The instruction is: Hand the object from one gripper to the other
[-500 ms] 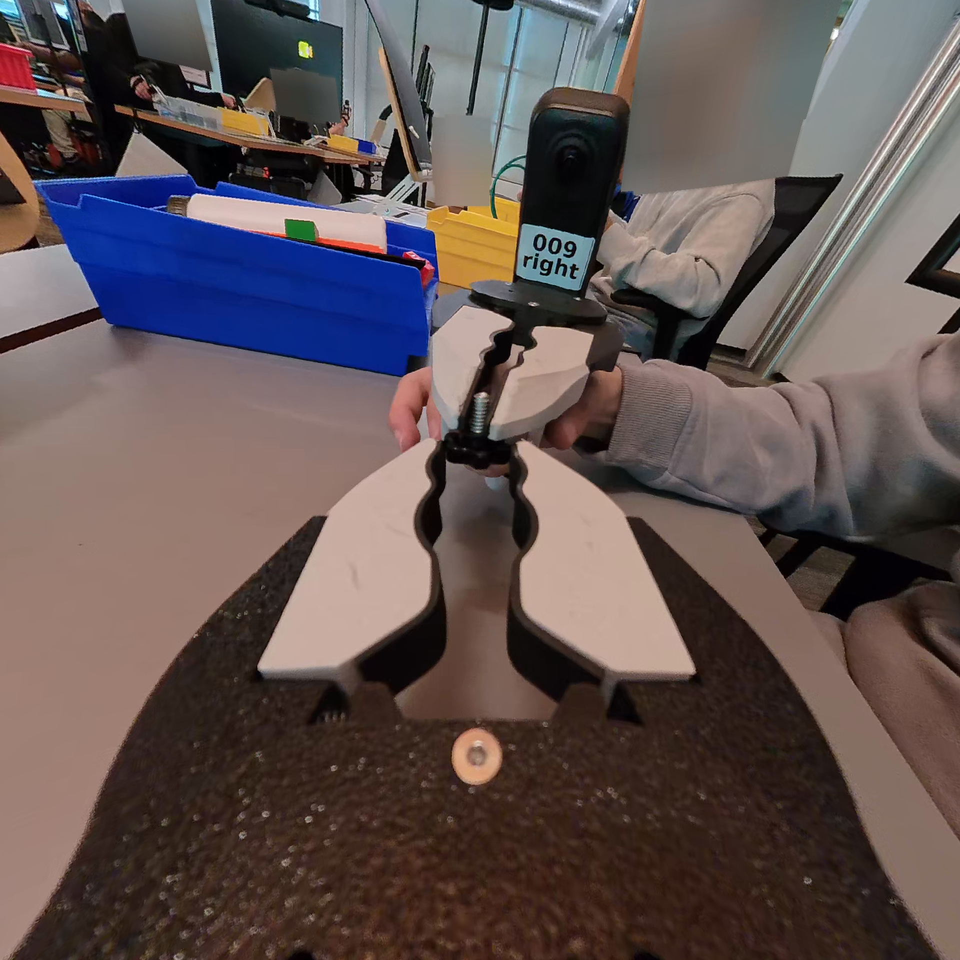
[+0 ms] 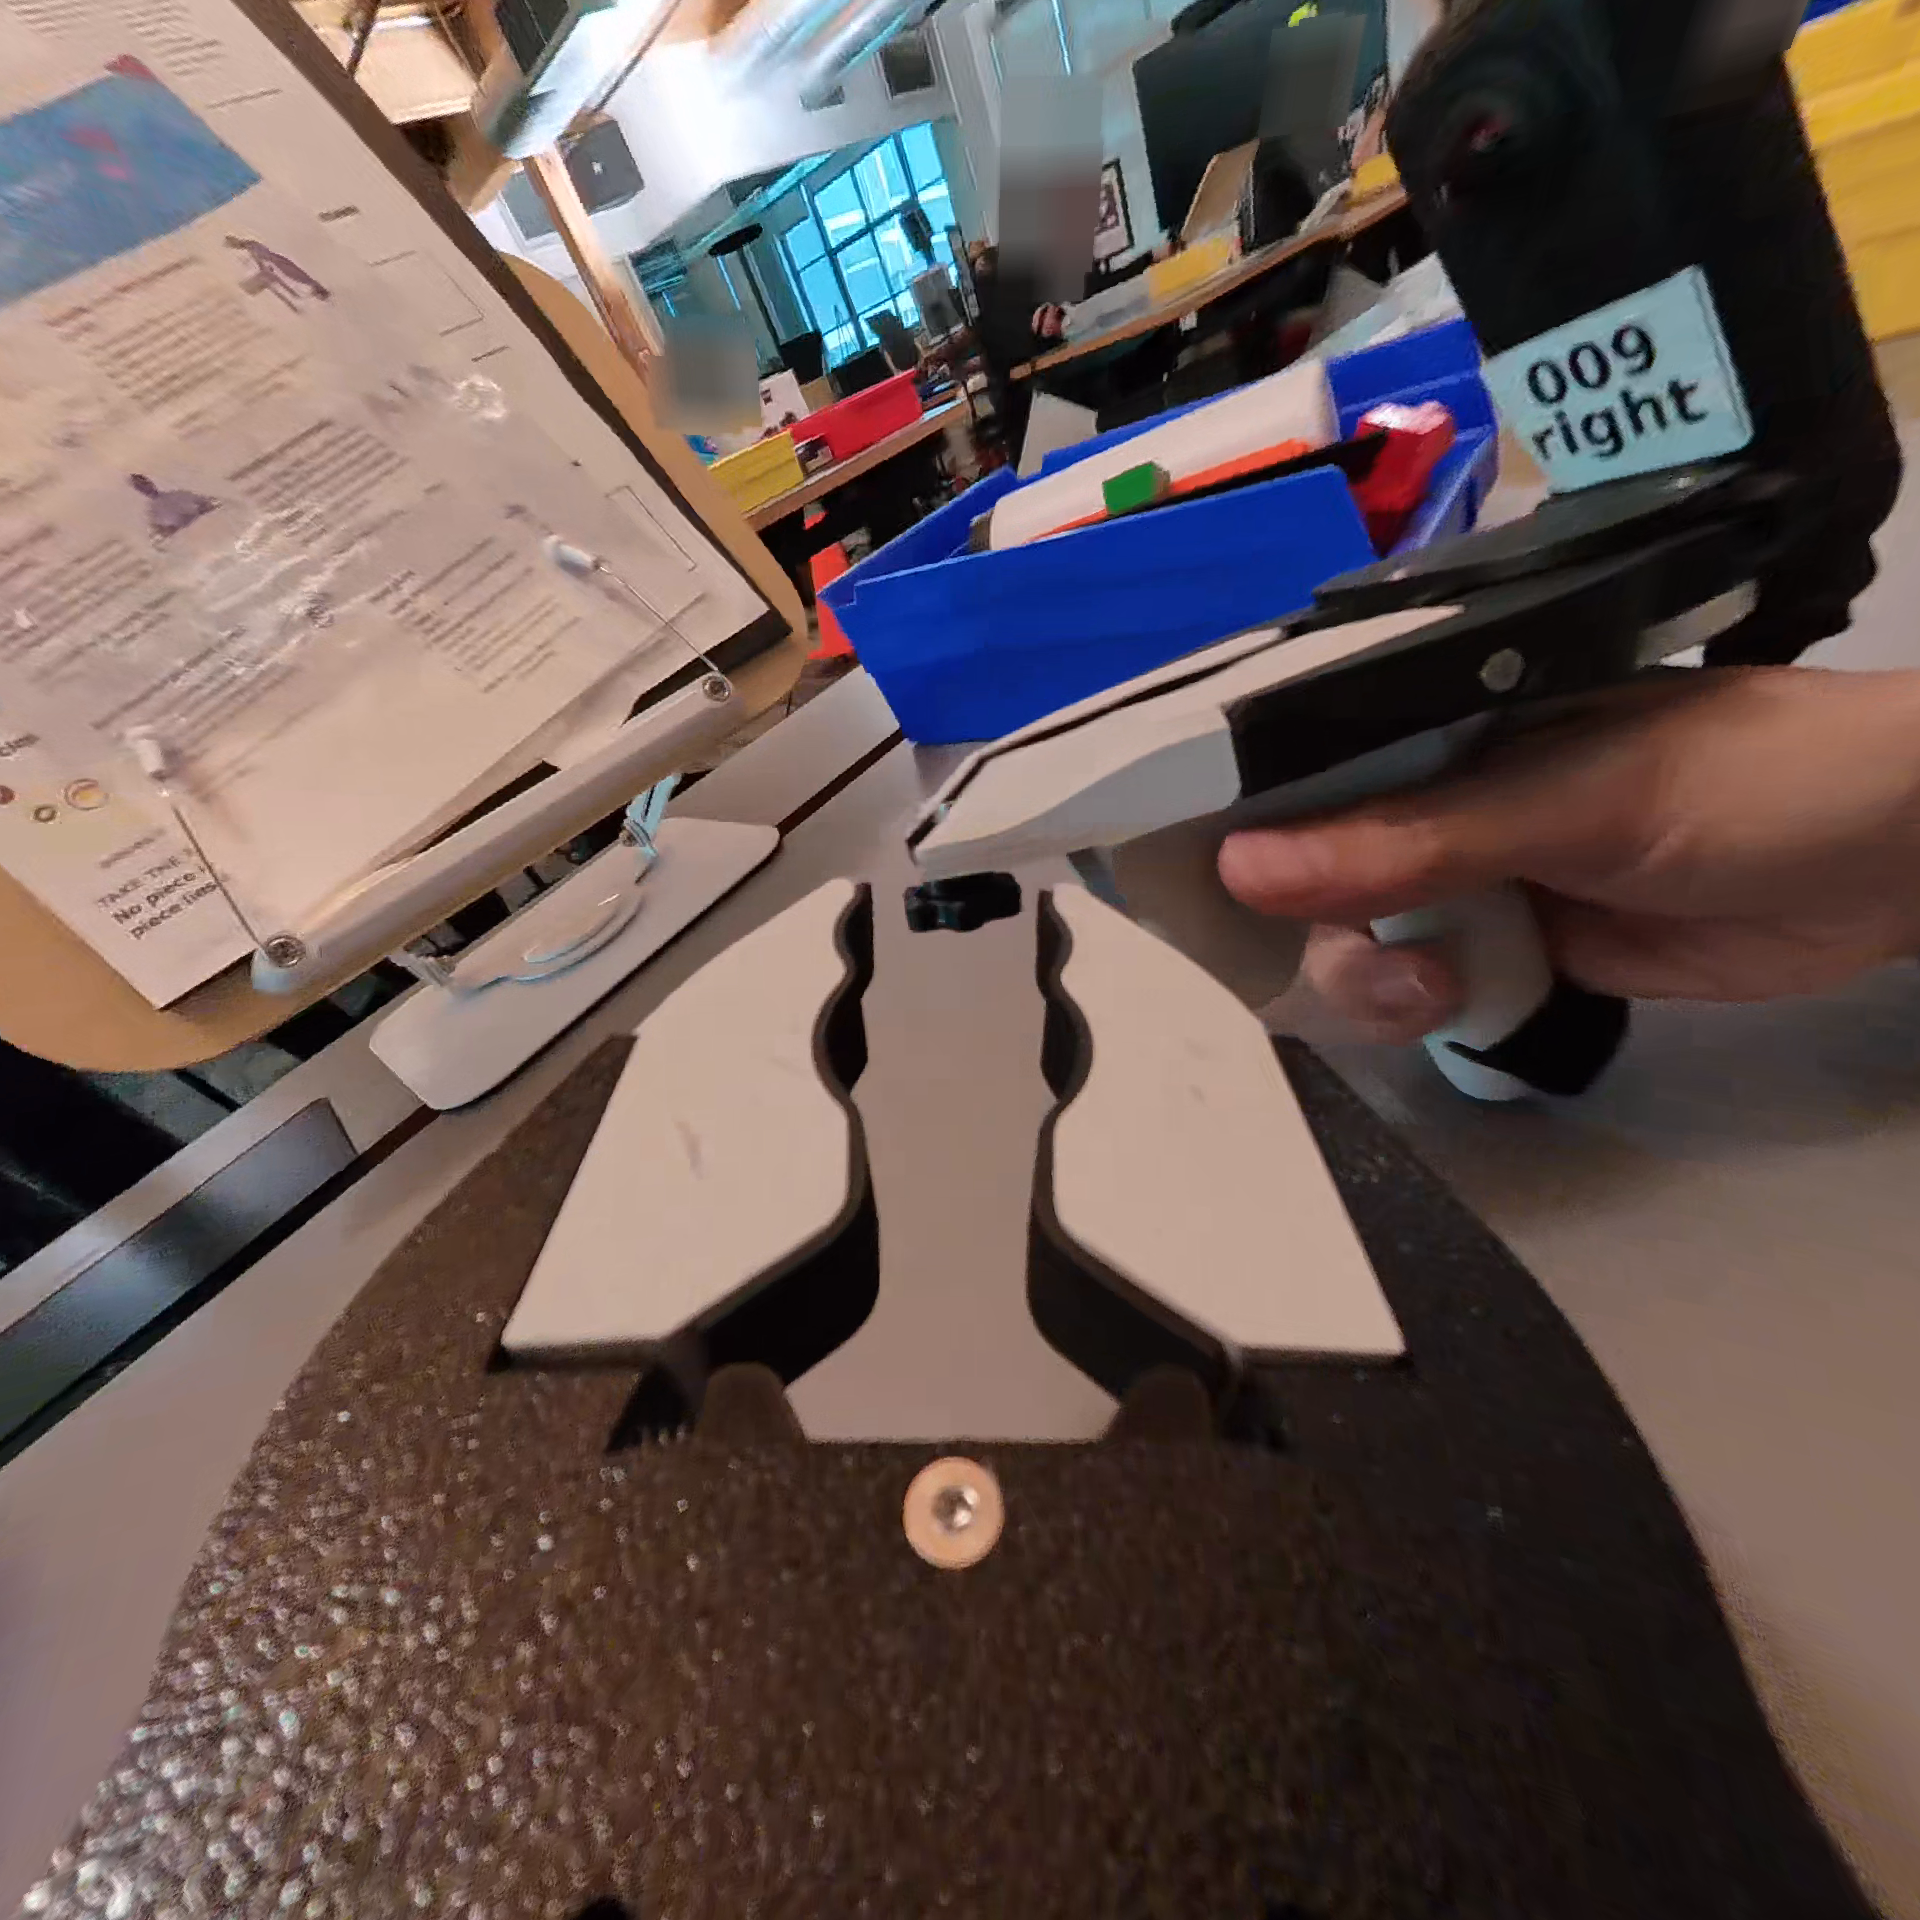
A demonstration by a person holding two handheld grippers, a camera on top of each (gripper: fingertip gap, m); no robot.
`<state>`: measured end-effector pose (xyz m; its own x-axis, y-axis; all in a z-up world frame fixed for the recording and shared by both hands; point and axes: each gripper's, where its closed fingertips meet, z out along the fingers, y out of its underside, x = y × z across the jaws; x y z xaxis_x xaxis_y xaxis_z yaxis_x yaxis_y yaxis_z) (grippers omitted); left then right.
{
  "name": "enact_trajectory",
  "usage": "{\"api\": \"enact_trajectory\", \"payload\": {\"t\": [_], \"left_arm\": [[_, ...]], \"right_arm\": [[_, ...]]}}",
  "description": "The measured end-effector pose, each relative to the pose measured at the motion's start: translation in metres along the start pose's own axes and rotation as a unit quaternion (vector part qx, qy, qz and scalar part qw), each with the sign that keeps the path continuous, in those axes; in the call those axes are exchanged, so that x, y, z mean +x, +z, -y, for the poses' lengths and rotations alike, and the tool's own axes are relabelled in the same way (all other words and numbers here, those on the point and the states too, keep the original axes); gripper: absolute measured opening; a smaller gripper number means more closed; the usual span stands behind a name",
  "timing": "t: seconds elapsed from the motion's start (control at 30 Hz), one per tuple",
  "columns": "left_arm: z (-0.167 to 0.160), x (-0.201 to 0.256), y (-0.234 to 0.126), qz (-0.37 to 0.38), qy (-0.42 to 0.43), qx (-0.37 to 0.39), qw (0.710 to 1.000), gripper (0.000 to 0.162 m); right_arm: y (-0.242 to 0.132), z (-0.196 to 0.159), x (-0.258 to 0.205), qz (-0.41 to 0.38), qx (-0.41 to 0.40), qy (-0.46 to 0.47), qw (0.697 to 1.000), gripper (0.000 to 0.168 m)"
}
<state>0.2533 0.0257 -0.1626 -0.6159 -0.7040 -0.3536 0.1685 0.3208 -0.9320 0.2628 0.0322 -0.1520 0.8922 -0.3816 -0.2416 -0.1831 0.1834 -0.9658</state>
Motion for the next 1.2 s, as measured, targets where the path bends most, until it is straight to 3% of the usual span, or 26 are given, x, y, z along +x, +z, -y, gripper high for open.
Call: {"api": "enact_trajectory", "payload": {"t": [0.27, 0.4, 0.47, 0.57, 0.63, 0.77, 0.87, 0.97, 1.2], "left_arm": [[-0.006, 0.001, 0.003, 0.011, -0.005, -0.020, 1.000, 0.022], [0.000, 0.001, -0.002, -0.043, -0.025, 0.002, 0.999, 0.022], [0.007, 0.009, -0.009, -0.118, -0.043, 0.031, 0.992, 0.022], [0.016, 0.028, -0.028, -0.261, -0.088, 0.066, 0.959, 0.022], [0.020, 0.037, -0.042, -0.341, -0.124, 0.075, 0.929, 0.022], [0.020, 0.050, -0.063, -0.446, -0.164, 0.068, 0.877, 0.021], [0.024, 0.056, -0.074, -0.499, -0.196, 0.079, 0.841, 0.022], [0.027, 0.060, -0.081, -0.534, -0.219, 0.083, 0.812, 0.022], [0.026, 0.067, -0.084, -0.552, -0.218, 0.079, 0.801, 0.022]], "right_arm": [[0.001, -0.002, -0.005, 0.010, -0.006, -0.003, 1.000, 0.005], [-0.007, 0.004, -0.015, 0.081, -0.014, -0.013, 0.996, 0.019], [-0.013, 0.010, -0.019, 0.109, -0.014, -0.023, 0.994, 0.027], [-0.021, 0.009, -0.033, 0.160, -0.030, -0.048, 0.985, 0.034], [-0.028, 0.006, -0.051, 0.219, -0.043, -0.057, 0.973, 0.027], [-0.039, 0.006, -0.078, 0.303, -0.034, -0.065, 0.950, 0.025], [-0.046, -0.004, -0.091, 0.339, -0.048, -0.102, 0.934, 0.024], [-0.047, -0.006, -0.101, 0.364, -0.057, -0.083, 0.926, 0.022], [-0.049, -0.007, -0.104, 0.381, -0.058, -0.059, 0.921, 0.006]]}}
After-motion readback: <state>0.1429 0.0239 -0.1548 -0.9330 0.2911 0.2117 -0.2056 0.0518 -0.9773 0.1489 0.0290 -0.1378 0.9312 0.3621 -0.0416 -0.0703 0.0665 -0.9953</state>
